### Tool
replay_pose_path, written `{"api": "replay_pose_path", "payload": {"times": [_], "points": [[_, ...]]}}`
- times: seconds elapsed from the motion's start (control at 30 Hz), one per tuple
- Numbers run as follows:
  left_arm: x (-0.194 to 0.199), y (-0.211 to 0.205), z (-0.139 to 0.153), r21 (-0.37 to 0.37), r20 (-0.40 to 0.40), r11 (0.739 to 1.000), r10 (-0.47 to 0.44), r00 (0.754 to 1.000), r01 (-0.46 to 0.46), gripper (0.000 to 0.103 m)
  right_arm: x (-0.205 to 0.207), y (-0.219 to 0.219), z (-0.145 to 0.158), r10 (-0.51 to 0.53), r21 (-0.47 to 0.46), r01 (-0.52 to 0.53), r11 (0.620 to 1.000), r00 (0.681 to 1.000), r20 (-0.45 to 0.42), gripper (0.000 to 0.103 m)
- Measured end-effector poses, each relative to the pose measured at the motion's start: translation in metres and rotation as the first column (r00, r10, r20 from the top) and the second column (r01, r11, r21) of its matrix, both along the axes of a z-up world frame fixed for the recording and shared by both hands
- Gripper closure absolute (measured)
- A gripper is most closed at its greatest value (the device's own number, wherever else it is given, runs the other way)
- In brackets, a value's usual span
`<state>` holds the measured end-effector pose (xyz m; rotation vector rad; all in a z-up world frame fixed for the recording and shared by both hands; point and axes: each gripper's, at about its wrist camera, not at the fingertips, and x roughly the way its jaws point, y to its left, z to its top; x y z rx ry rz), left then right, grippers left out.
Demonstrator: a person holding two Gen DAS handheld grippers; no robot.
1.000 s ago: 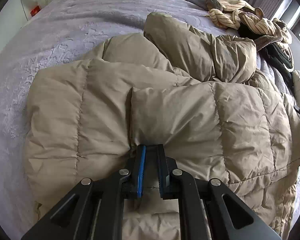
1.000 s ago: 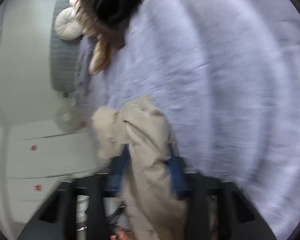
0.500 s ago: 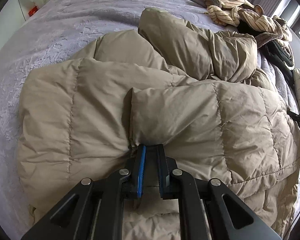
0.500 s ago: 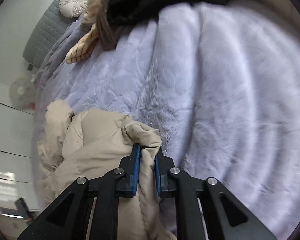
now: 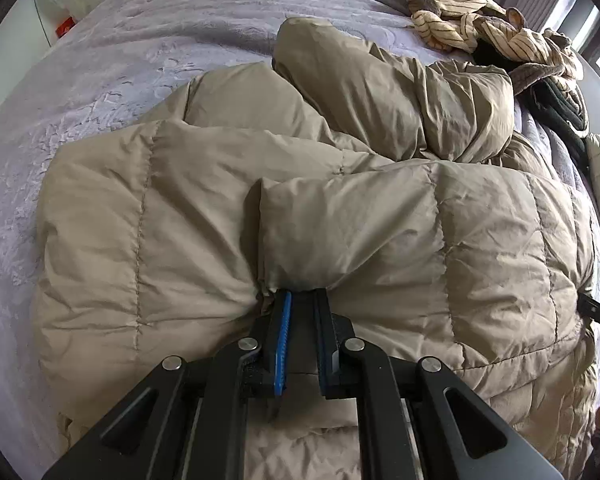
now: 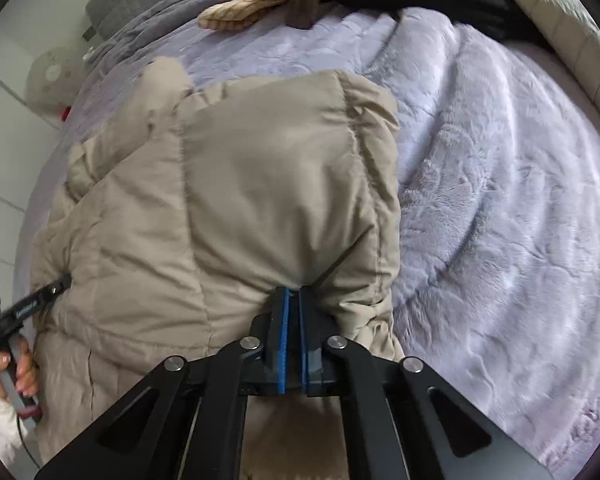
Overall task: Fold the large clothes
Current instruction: 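Lay the second folded side flat and open both grippers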
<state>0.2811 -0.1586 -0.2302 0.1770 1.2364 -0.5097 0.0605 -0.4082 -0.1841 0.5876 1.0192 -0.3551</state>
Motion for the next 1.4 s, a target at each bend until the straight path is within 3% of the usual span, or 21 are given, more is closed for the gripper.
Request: {"api": "replay_pose_path", "payload": {"times": [0.37, 0.67, 0.73, 0.8, 0.87, 0.97, 1.07, 1.1, 1.13, 1.17, 1.2, 1.27, 1.4], "points": [[-0.006, 0.03, 0.032, 0.054, 0.002, 0.998, 0.045, 0.999, -0.045, 0.09, 0.006, 0.009, 0.027, -0.006, -0.029, 0.005, 1.0, 0.999, -0.047, 0.098], [-0.044, 0.052, 0.053, 0.075, -0.05, 0.995, 0.073, 0.996, -0.069, 0.09, -0.018, 0.029, 0.044, -0.018, 0.036, 0.022, 0.999, 0.994, -0.105, 0.095], [-0.056, 0.055, 0.057, 0.084, -0.063, 0.994, 0.077, 0.995, -0.071, 0.09, -0.024, 0.035, 0.049, -0.019, 0.051, 0.025, 0.998, 0.994, -0.112, 0.088], [-0.065, 0.056, 0.061, 0.098, -0.066, 0.993, 0.077, 0.995, -0.07, 0.09, -0.029, 0.041, 0.054, -0.015, 0.054, 0.022, 0.998, 0.993, -0.113, 0.056], [-0.075, 0.057, 0.066, 0.118, -0.063, 0.991, 0.072, 0.995, -0.064, 0.09, -0.035, 0.049, 0.063, -0.009, 0.053, 0.014, 0.998, 0.994, -0.107, 0.041], [-0.086, 0.062, 0.073, 0.131, -0.052, 0.989, 0.074, 0.996, -0.066, 0.09, -0.042, 0.06, 0.073, 0.008, 0.051, -0.003, 0.999, 0.994, -0.109, 0.04], [-0.093, 0.067, 0.078, 0.126, -0.054, 0.989, 0.088, 0.995, -0.08, 0.09, -0.051, 0.067, 0.081, 0.016, 0.064, -0.01, 0.998, 0.995, -0.101, 0.028], [-0.096, 0.069, 0.081, 0.129, -0.049, 0.988, 0.092, 0.994, -0.085, 0.087, -0.054, 0.069, 0.084, 0.016, 0.068, -0.01, 0.998, 0.995, -0.096, 0.027], [-0.098, 0.07, 0.082, 0.132, -0.048, 0.987, 0.097, 0.994, -0.09, 0.073, -0.058, 0.07, 0.087, 0.016, 0.073, -0.009, 0.997, 0.996, -0.092, 0.027], [-0.101, 0.072, 0.085, 0.139, -0.044, 0.986, 0.104, 0.994, -0.097, 0.021, -0.061, 0.071, 0.089, 0.015, 0.078, -0.008, 0.997, 0.996, -0.091, 0.027], [-0.104, 0.073, 0.089, 0.155, -0.025, 0.981, 0.118, 0.993, -0.112, 0.001, -0.064, 0.072, 0.091, 0.015, 0.084, -0.008, 0.996, 0.996, -0.087, 0.024], [-0.11, 0.074, 0.098, 0.165, 0.021, 0.979, 0.115, 0.993, -0.117, 0.001, -0.068, 0.073, 0.095, 0.02, 0.09, -0.013, 0.996, 0.997, -0.079, 0.023], [-0.12, 0.076, 0.109, 0.179, 0.024, 0.975, 0.125, 0.992, -0.127, 0.0, -0.075, 0.076, 0.102, 0.029, 0.091, -0.023, 0.996, 0.997, -0.065, 0.02]]}}
